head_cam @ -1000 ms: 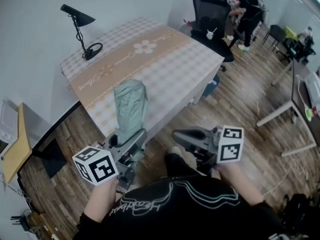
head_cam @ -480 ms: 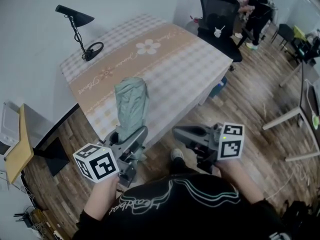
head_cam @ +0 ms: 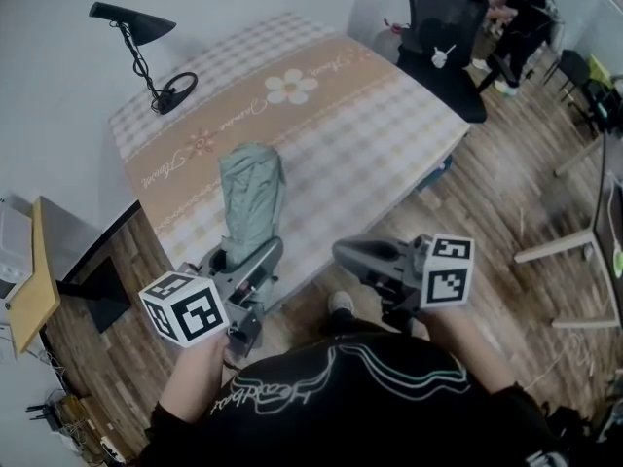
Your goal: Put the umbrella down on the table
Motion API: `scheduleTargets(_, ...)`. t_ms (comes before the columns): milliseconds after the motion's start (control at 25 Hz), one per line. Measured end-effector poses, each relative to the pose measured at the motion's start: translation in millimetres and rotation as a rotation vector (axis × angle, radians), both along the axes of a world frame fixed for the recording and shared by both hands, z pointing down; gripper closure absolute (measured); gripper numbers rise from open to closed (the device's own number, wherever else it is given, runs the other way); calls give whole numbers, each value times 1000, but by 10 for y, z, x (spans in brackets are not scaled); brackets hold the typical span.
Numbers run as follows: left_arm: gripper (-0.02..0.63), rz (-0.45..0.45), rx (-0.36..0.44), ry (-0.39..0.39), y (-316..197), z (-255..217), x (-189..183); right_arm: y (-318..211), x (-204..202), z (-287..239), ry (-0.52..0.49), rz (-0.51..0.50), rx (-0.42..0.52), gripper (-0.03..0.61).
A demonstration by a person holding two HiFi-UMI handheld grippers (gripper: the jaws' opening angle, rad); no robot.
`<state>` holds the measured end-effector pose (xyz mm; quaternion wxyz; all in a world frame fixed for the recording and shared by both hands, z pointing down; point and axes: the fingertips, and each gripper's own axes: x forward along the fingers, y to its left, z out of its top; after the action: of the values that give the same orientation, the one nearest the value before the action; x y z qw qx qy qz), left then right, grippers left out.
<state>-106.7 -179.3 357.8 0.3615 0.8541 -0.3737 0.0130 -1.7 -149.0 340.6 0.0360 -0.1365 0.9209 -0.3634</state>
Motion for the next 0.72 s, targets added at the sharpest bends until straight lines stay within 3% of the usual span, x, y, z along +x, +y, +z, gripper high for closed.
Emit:
scheduleTargets(520,347,-42,-42,-42,-674,322,291,-650,404,362,11,-10,-60,568)
scheduleTargets(720,348,-45,-85,-77,-1107,475,202,-1033,389,523,29,0,-119,568)
